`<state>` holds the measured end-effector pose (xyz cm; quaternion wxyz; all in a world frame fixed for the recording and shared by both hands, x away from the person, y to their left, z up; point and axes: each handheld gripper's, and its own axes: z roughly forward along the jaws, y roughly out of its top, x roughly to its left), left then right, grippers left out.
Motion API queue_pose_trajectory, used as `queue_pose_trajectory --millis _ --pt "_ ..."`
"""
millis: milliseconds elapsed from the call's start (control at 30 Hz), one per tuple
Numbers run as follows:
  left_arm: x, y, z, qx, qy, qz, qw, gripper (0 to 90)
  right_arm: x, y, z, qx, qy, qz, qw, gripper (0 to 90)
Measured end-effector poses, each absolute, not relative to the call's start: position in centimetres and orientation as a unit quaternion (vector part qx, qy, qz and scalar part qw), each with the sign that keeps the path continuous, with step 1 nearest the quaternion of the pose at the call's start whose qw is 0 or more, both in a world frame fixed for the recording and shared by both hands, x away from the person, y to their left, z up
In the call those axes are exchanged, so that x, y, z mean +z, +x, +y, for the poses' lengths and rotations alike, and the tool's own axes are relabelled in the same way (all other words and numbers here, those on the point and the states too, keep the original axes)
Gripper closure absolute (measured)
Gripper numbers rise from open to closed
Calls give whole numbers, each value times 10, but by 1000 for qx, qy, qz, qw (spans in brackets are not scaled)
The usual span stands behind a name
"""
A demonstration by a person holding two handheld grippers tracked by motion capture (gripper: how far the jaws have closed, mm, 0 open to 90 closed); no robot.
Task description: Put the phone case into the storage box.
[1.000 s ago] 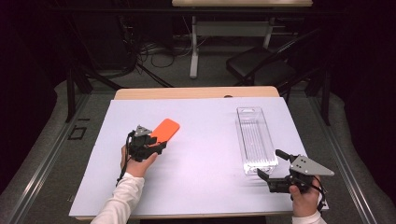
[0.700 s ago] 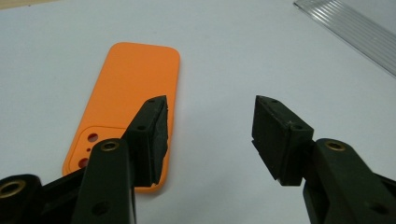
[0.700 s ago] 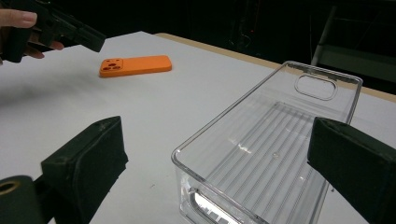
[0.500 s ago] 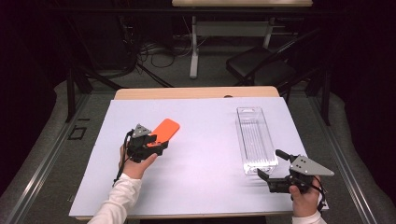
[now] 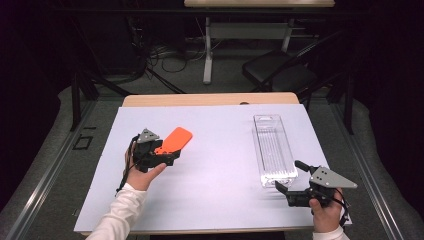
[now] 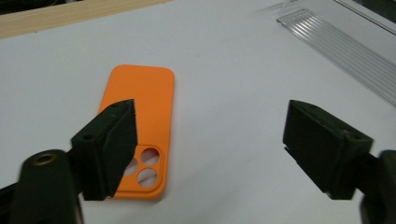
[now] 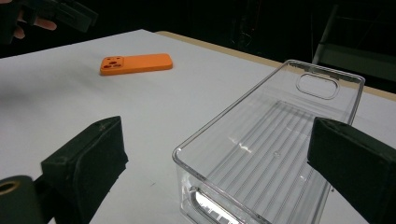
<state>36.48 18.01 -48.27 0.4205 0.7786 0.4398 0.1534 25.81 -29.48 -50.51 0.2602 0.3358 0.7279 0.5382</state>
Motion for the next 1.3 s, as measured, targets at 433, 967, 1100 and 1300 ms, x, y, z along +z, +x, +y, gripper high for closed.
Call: queue_pose_trajectory --millis 433,967,1100,1300 --pt "-481 378 185 136 787 453 397 6 -506 258 -294 537 337 729 258 38" --pt "-479 398 185 155 811 443 350 6 -506 259 -294 534 336 732 257 38" --pt "-480 405 185 158 808 456 337 6 -507 259 -294 534 336 732 258 38" --pt "-483 413 184 152 820 457 308 6 -507 259 -294 533 336 732 259 38"
